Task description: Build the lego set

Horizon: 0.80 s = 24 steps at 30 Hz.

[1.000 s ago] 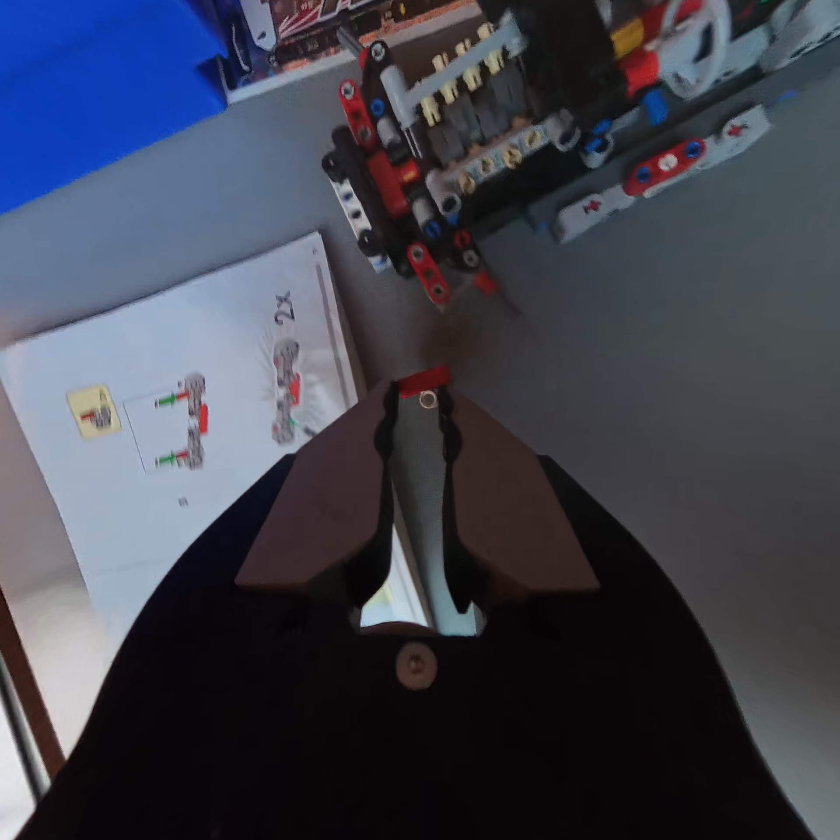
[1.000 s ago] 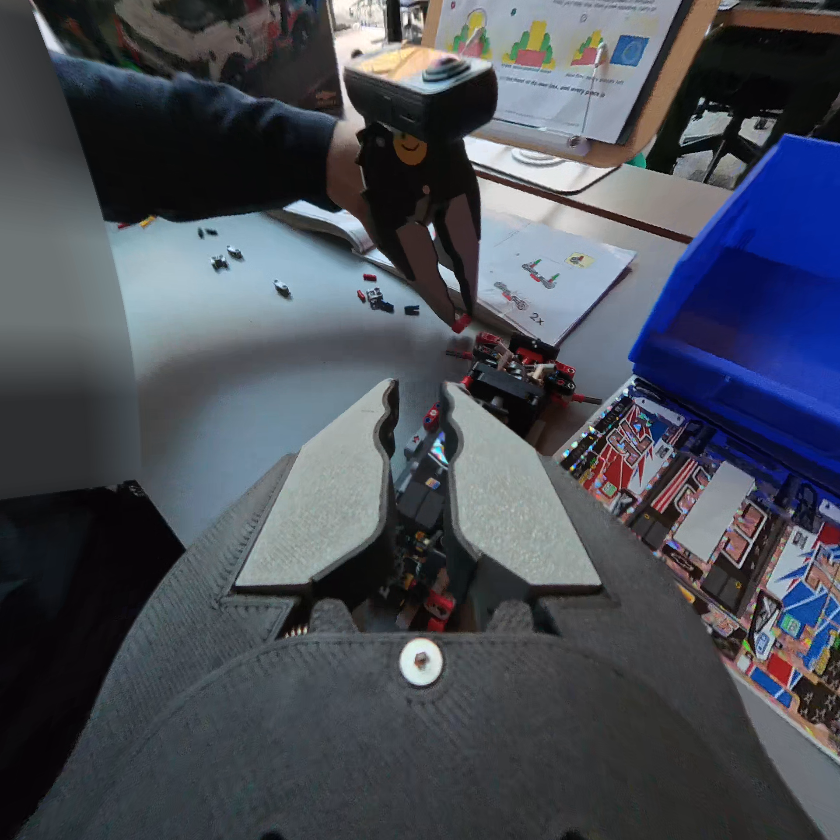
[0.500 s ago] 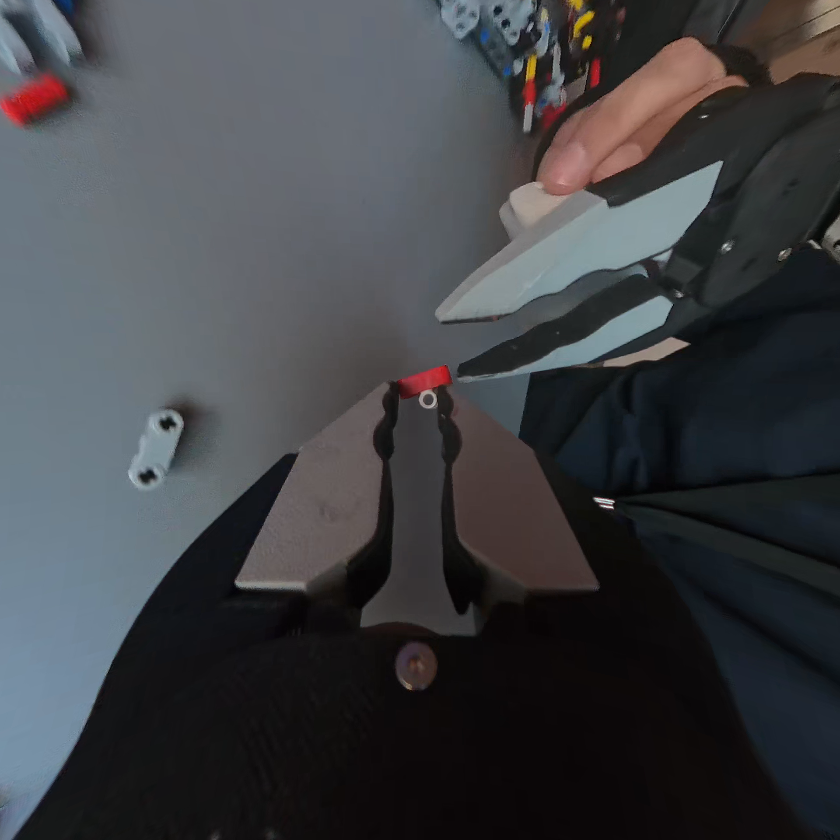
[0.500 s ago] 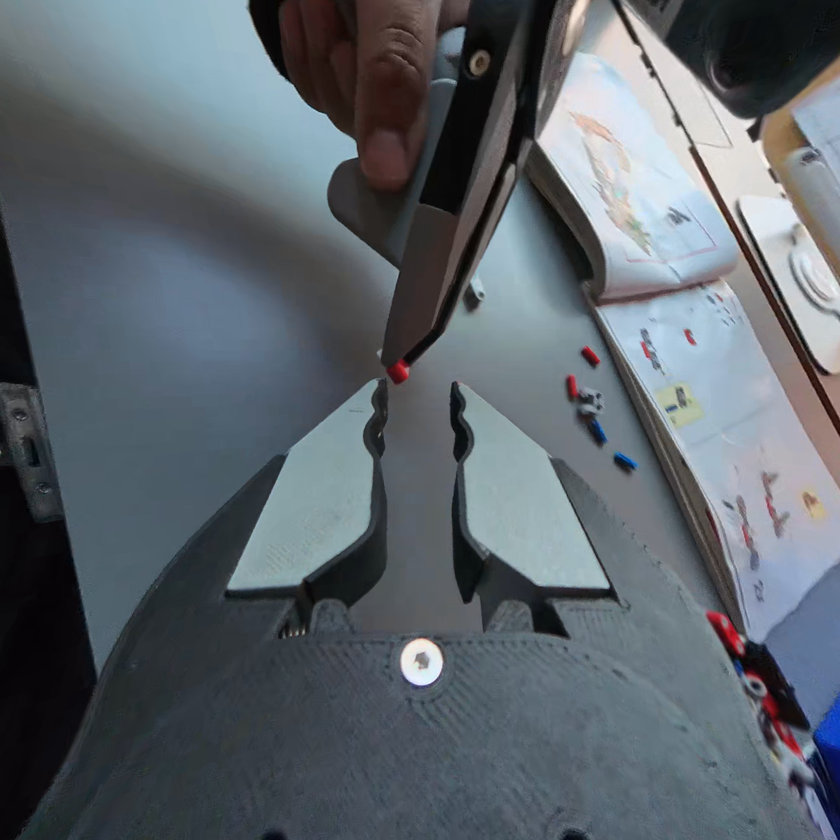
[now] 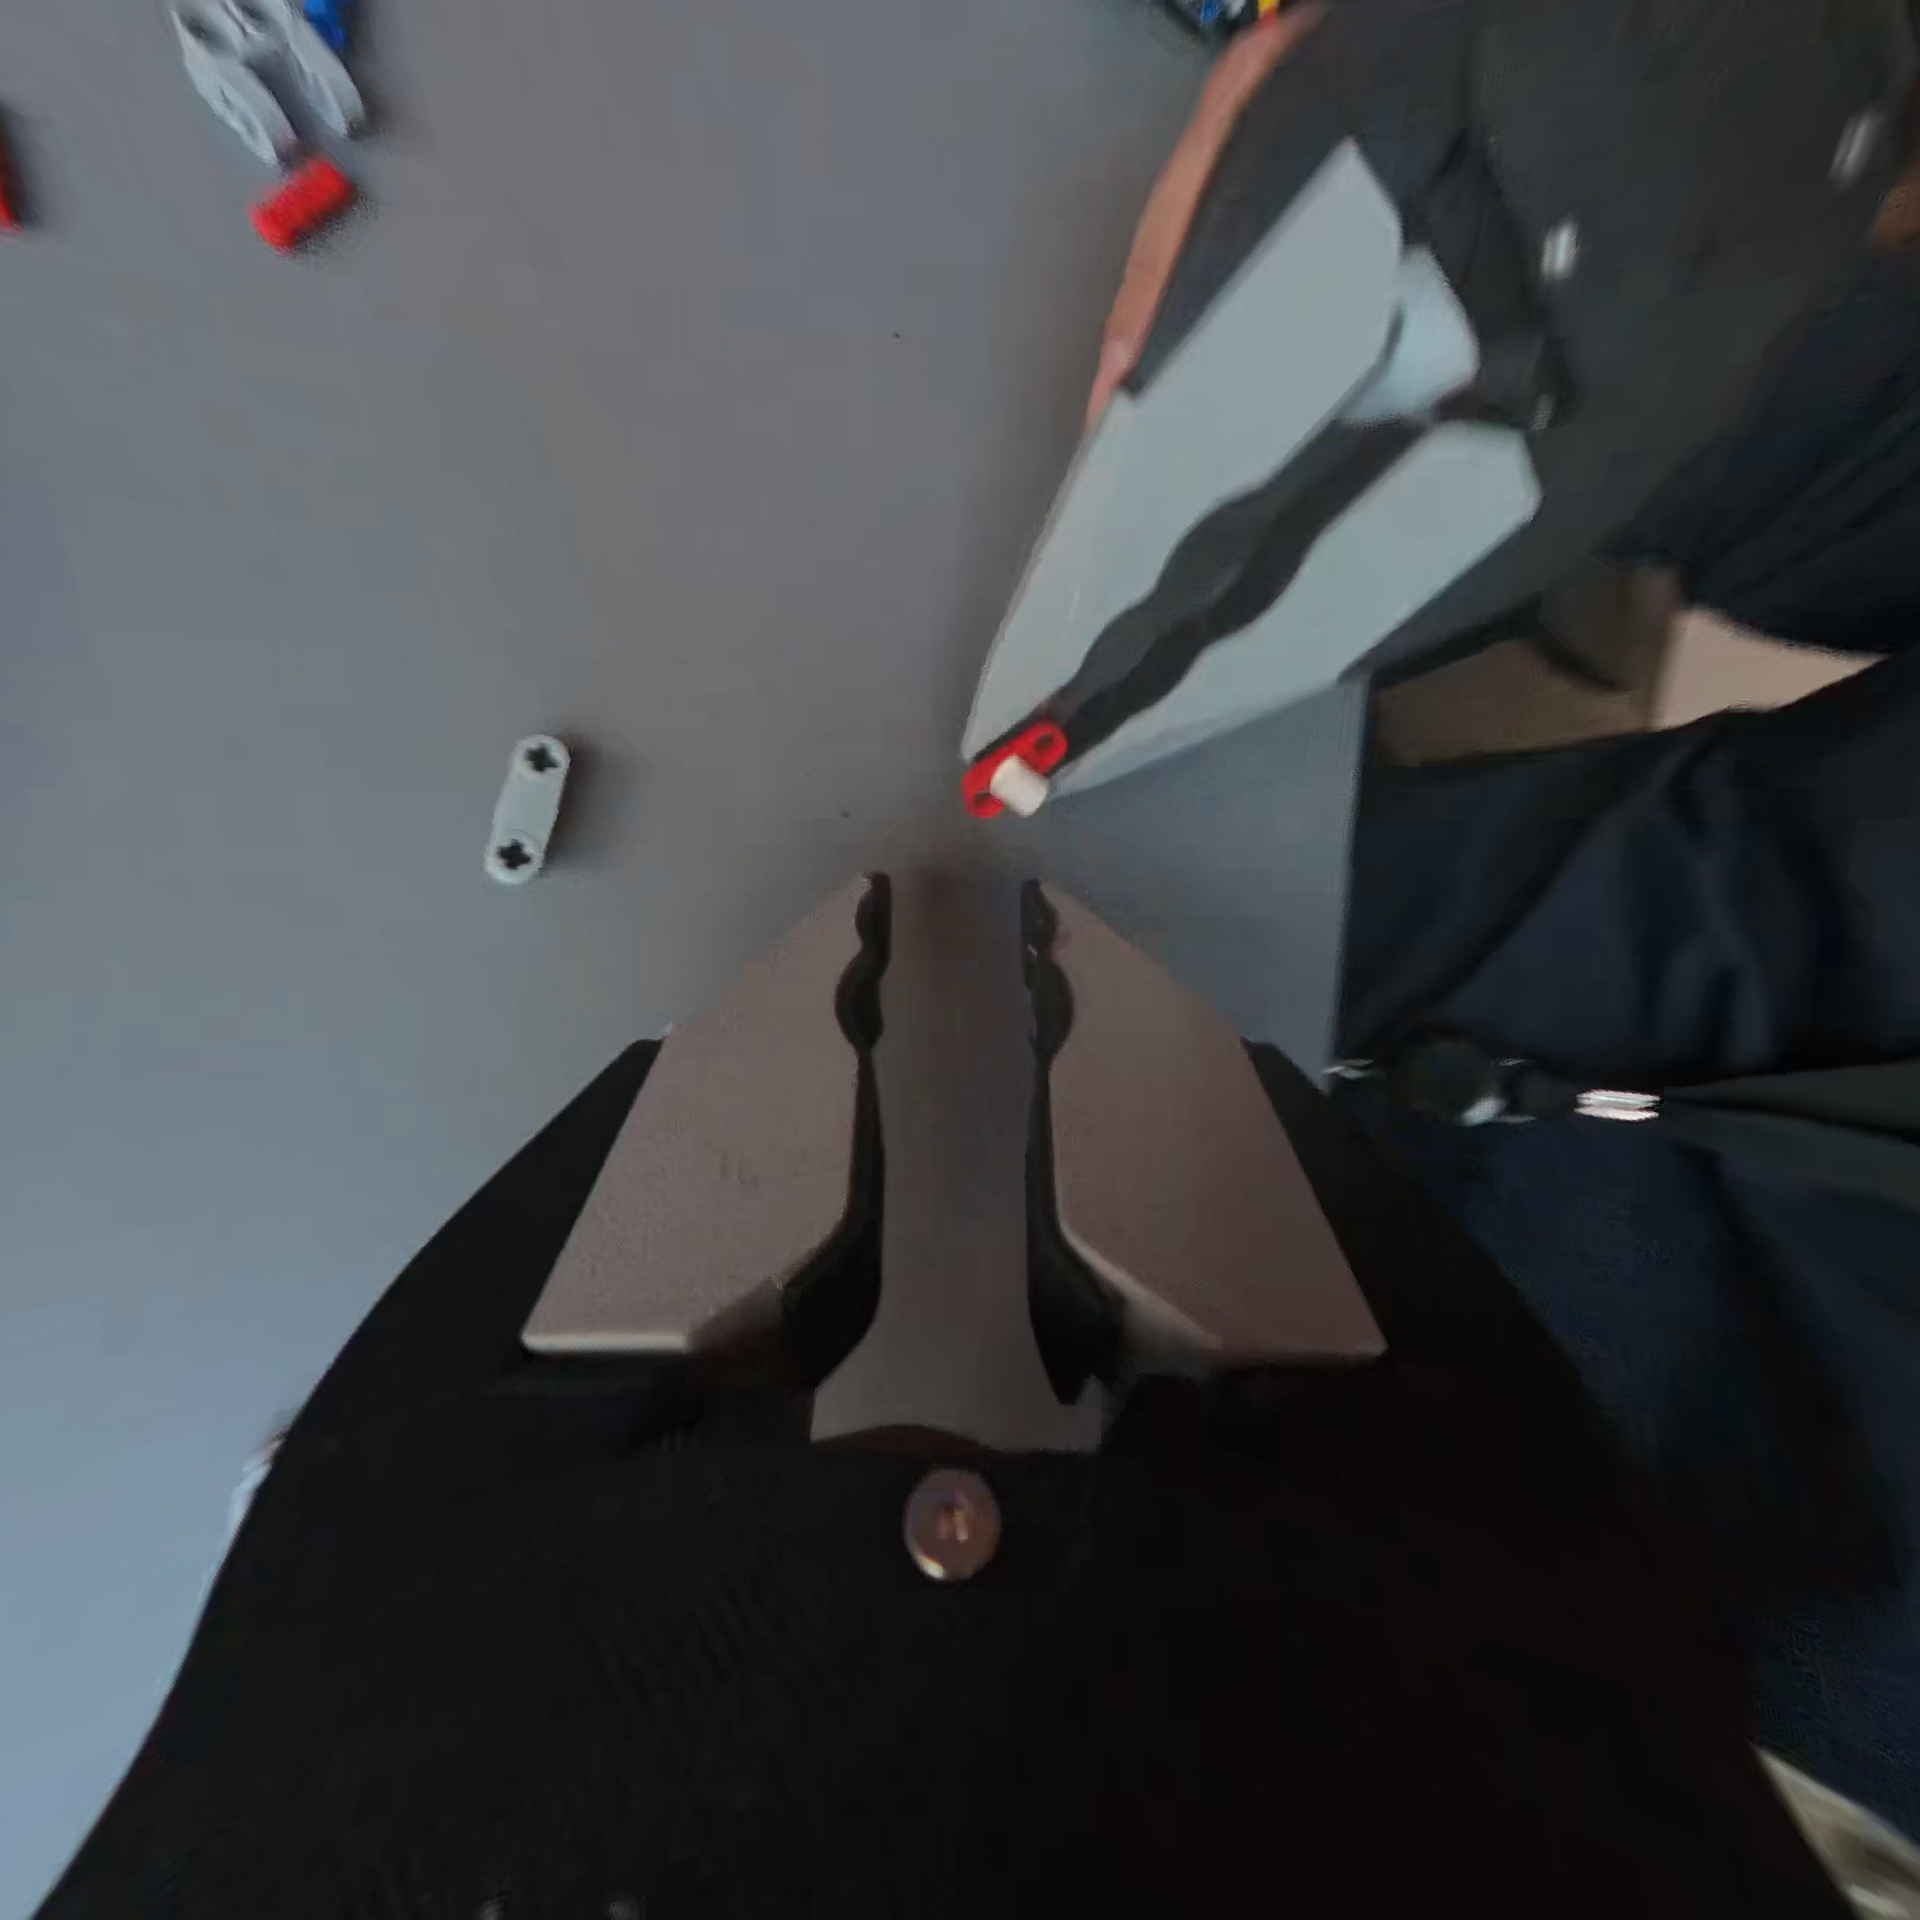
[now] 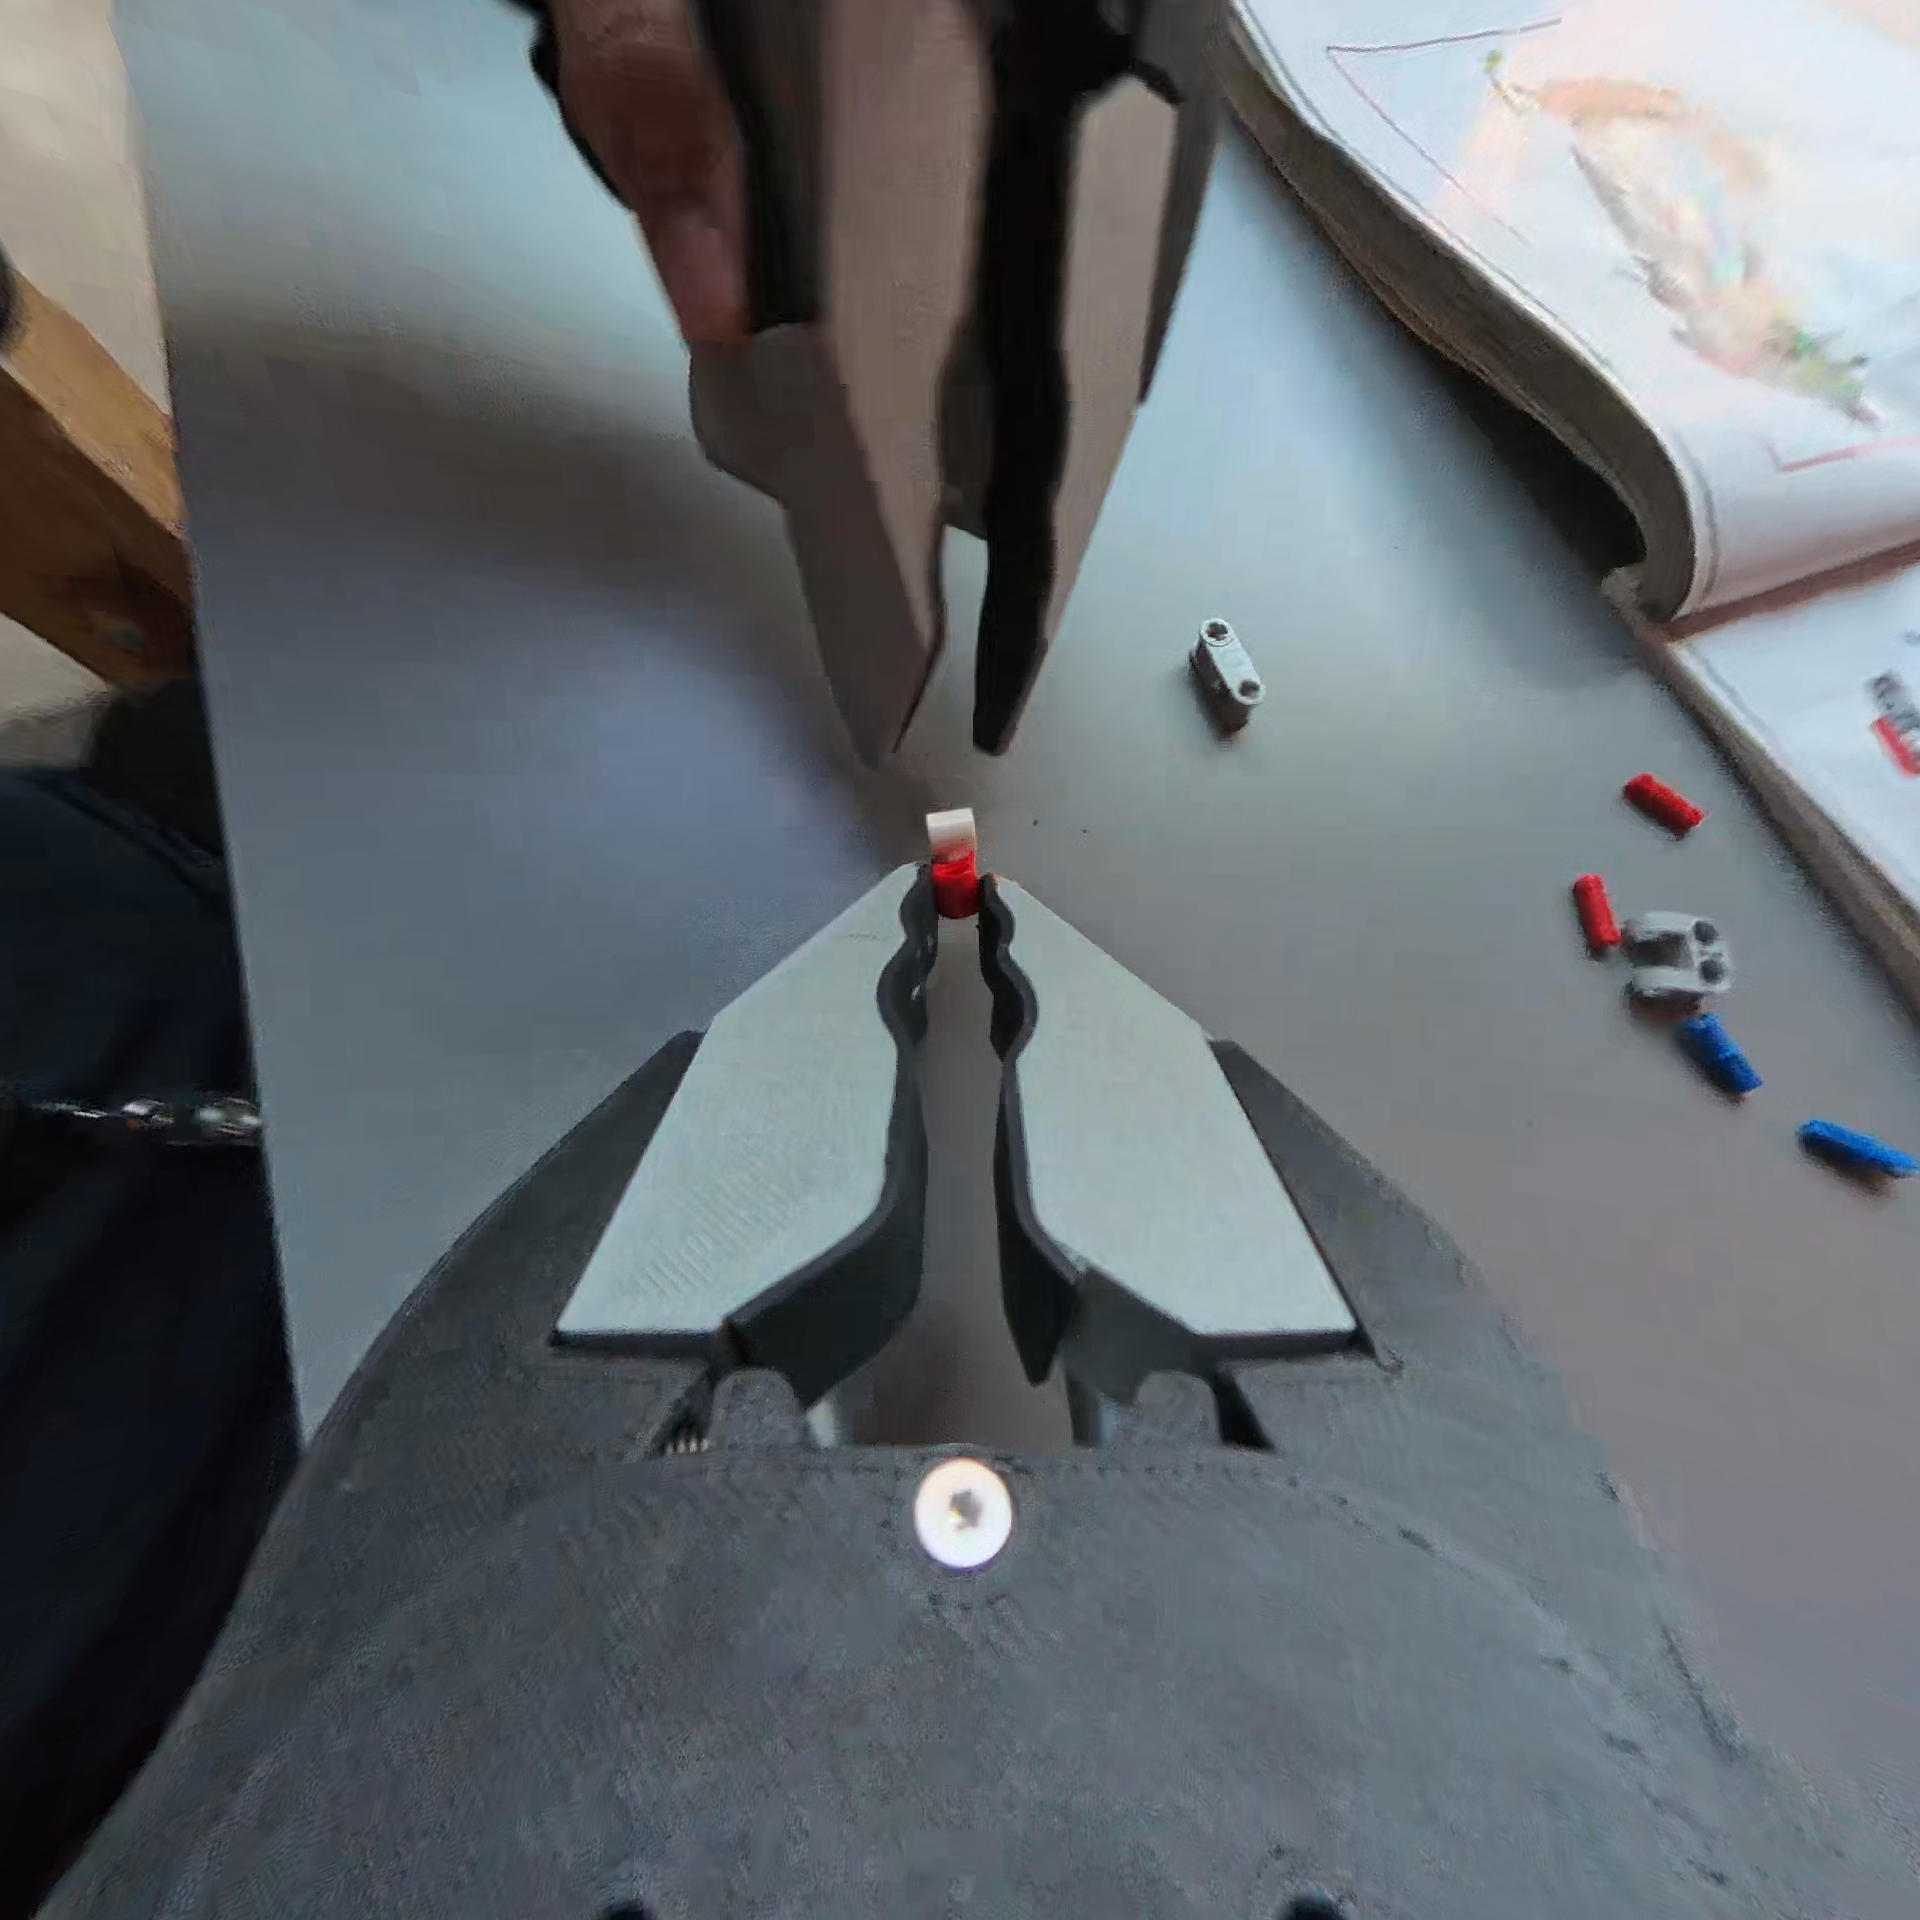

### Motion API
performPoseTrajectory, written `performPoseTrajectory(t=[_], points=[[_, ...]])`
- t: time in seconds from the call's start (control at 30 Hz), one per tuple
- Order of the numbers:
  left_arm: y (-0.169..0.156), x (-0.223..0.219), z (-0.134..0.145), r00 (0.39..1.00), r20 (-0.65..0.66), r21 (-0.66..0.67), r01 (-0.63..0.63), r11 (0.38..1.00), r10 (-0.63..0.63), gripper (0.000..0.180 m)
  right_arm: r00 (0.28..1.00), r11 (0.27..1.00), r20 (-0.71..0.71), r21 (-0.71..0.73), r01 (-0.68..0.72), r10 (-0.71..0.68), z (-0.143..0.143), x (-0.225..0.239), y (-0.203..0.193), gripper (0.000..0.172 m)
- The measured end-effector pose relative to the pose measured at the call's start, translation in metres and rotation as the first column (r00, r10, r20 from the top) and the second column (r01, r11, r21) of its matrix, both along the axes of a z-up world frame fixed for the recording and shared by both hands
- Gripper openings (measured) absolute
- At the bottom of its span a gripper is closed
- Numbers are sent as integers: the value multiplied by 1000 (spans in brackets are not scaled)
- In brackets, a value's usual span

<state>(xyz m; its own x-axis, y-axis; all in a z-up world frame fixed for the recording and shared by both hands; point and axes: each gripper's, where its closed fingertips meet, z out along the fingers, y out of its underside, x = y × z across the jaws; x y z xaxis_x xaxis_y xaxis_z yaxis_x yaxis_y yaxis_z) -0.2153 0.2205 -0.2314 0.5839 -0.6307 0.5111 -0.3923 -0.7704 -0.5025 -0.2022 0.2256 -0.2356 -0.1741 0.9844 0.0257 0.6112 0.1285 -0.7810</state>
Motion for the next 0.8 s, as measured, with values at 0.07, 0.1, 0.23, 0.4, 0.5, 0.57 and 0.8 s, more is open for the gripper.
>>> performPoseTrajectory(t=[0.07, 0.1, 0.23, 0.4, 0.5, 0.57, 0.8], points=[[0, -5, -1, 995, -89, 177, 59, 982, -43, 23, 999, 987, -39, -162, -7, 1, 10, -1, -1, 5], [-1, -3, 1, 992, -113, 245, 77, 966, -51, 24, 999, 972, -51, -235, -20, 8, 14, -2, -3, 5], [-2, 10, 14, 996, -64, 418, 79, 905, -57, 24, 997, 903, -23, -422, -77, 74, 15, -6, -11, 5], [-6, 11, 17, 999, 7, 455, 36, 890, -44, 13, 986, 878, -88, -450, -164, 139, 26, -15, -16, 5], [-9, 7, 17, 998, 20, 477, 45, 878, -62, 12, 979, 878, -92, -434, -203, 181, 26, -18, -19, 5], [-14, 5, 16, 995, 47, 466, 55, 883, -87, 11, 973, 874, -92, -429, -230, 210, 26, -20, -22, 5], [-13, -9, 3, 999, 0, 387, 37, 921, -41, 4, 974, 913, -38, -344, -221, 222, 15, -32, -20, 5]])
